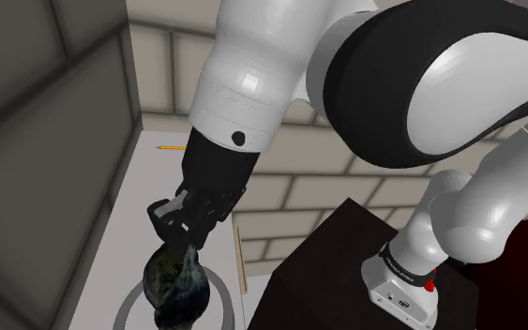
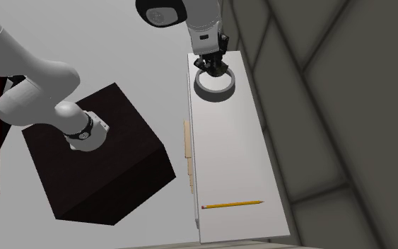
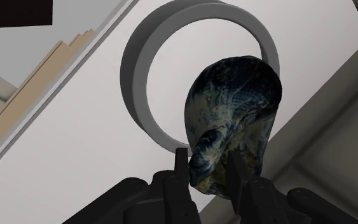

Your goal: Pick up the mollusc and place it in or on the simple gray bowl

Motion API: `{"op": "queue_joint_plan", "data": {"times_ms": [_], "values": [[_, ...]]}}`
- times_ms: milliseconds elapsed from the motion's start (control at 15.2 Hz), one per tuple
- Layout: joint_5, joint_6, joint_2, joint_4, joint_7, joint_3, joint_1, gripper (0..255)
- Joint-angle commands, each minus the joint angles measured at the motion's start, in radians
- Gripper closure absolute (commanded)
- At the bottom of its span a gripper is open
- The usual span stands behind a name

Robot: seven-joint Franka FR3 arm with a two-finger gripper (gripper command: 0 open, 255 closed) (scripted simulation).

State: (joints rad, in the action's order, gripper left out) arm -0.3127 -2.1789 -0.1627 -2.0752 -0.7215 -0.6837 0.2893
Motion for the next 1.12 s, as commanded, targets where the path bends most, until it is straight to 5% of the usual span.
{"op": "queue_joint_plan", "data": {"times_ms": [0, 462, 924, 990, 1056], "values": [[0.002, -0.027, 0.009, -0.018, 0.000, -0.005, 0.001, 255], [0.011, -0.123, 0.044, -0.084, 0.003, -0.019, 0.004, 255], [0.011, -0.123, 0.044, -0.084, 0.003, -0.019, 0.004, 255], [0.011, -0.123, 0.044, -0.084, 0.003, -0.019, 0.004, 0], [0.011, -0.123, 0.044, -0.084, 0.003, -0.019, 0.004, 0]]}}
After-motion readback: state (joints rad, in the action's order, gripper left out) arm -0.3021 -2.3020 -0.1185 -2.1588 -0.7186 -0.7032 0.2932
